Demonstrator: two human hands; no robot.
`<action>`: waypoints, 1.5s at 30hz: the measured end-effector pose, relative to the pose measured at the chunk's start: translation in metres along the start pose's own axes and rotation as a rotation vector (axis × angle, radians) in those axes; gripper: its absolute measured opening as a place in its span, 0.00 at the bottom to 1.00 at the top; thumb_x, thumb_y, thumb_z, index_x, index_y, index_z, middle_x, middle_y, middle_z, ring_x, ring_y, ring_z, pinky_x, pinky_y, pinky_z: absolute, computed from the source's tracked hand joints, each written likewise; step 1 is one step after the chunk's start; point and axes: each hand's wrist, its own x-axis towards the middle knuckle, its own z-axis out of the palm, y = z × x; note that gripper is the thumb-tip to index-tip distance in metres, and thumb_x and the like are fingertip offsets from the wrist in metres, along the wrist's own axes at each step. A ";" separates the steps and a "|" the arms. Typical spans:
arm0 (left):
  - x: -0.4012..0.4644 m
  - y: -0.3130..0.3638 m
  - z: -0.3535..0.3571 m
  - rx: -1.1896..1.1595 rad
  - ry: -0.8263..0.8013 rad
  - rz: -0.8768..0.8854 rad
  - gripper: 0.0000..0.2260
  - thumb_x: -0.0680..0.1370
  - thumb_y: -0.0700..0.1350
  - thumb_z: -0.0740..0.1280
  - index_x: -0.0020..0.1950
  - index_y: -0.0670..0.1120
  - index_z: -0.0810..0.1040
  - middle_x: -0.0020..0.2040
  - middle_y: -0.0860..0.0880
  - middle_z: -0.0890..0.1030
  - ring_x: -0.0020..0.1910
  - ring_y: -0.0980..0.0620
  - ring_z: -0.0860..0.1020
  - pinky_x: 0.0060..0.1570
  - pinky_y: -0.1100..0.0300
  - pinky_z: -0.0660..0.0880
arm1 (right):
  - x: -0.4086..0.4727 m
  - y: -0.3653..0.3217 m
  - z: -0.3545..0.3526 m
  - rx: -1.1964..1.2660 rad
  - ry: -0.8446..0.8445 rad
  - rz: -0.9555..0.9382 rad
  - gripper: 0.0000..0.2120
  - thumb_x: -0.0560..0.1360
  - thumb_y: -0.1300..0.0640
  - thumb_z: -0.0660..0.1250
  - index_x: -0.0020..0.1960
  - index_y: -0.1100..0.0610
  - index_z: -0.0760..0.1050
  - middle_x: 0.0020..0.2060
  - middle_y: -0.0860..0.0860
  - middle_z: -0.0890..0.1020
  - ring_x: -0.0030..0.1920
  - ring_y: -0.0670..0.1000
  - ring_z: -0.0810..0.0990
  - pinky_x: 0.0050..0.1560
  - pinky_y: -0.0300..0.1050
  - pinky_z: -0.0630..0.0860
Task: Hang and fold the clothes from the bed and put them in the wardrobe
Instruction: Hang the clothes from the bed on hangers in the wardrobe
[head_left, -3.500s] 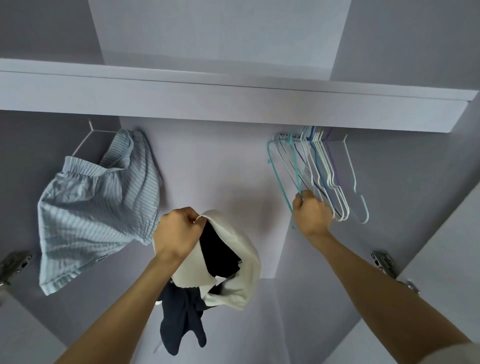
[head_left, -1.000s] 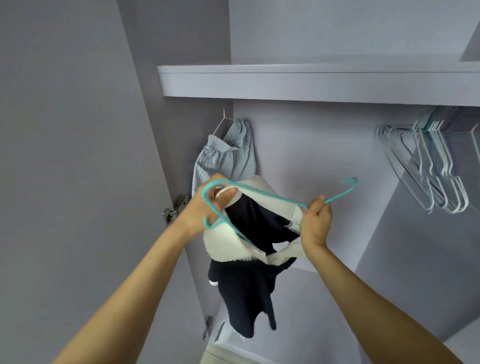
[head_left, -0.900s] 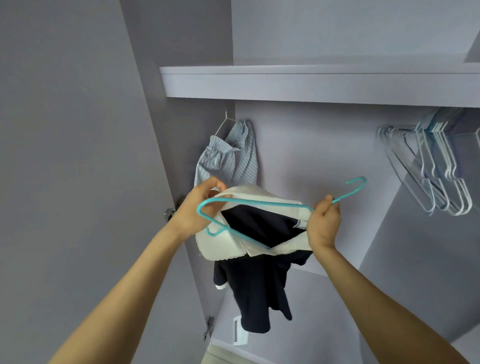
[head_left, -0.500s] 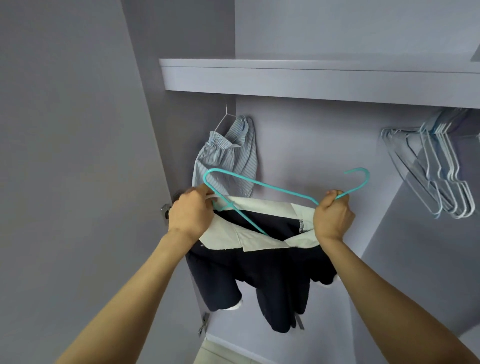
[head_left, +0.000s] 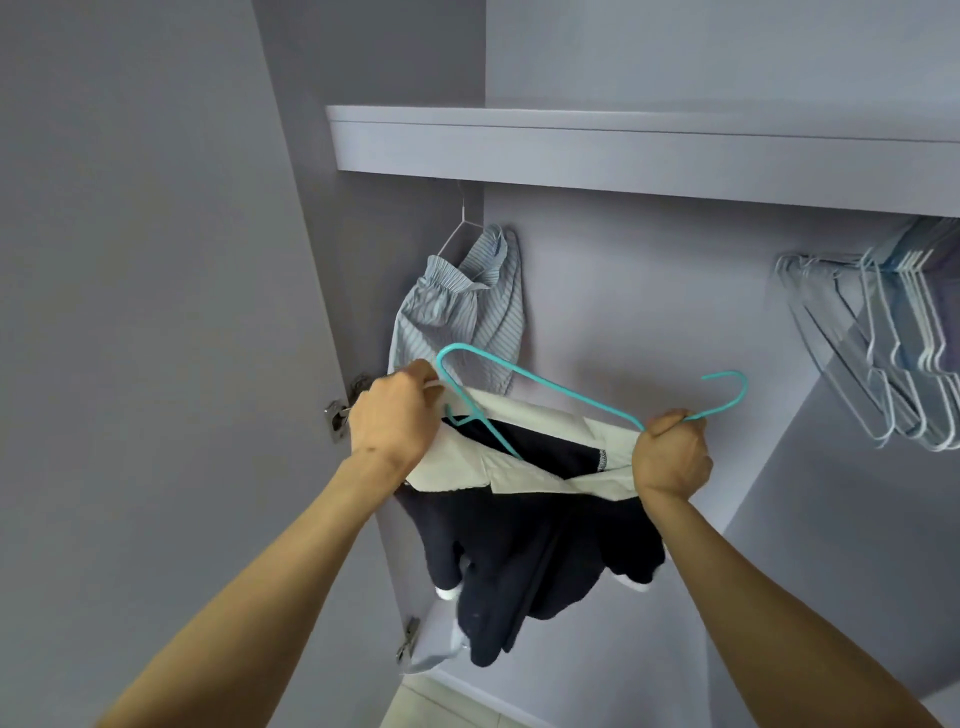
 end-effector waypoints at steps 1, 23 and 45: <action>-0.002 -0.003 0.001 0.013 0.007 -0.007 0.09 0.79 0.43 0.59 0.55 0.44 0.76 0.48 0.42 0.81 0.47 0.37 0.76 0.44 0.51 0.72 | 0.005 -0.002 0.000 -0.005 0.024 -0.023 0.18 0.81 0.58 0.50 0.49 0.72 0.71 0.40 0.69 0.79 0.40 0.68 0.78 0.45 0.57 0.71; 0.019 -0.012 0.021 -0.935 0.071 -0.734 0.06 0.75 0.35 0.63 0.51 0.39 0.77 0.36 0.45 0.74 0.35 0.47 0.72 0.38 0.59 0.69 | 0.008 0.000 -0.025 0.113 -0.322 -0.388 0.12 0.78 0.54 0.59 0.46 0.62 0.74 0.34 0.52 0.76 0.36 0.56 0.75 0.47 0.51 0.72; 0.024 -0.044 0.030 -0.911 0.252 -0.713 0.05 0.77 0.39 0.63 0.53 0.41 0.75 0.47 0.42 0.76 0.45 0.46 0.72 0.47 0.54 0.71 | 0.002 -0.024 -0.027 0.345 -0.747 -0.387 0.05 0.78 0.63 0.62 0.49 0.58 0.76 0.42 0.44 0.79 0.43 0.37 0.76 0.46 0.33 0.68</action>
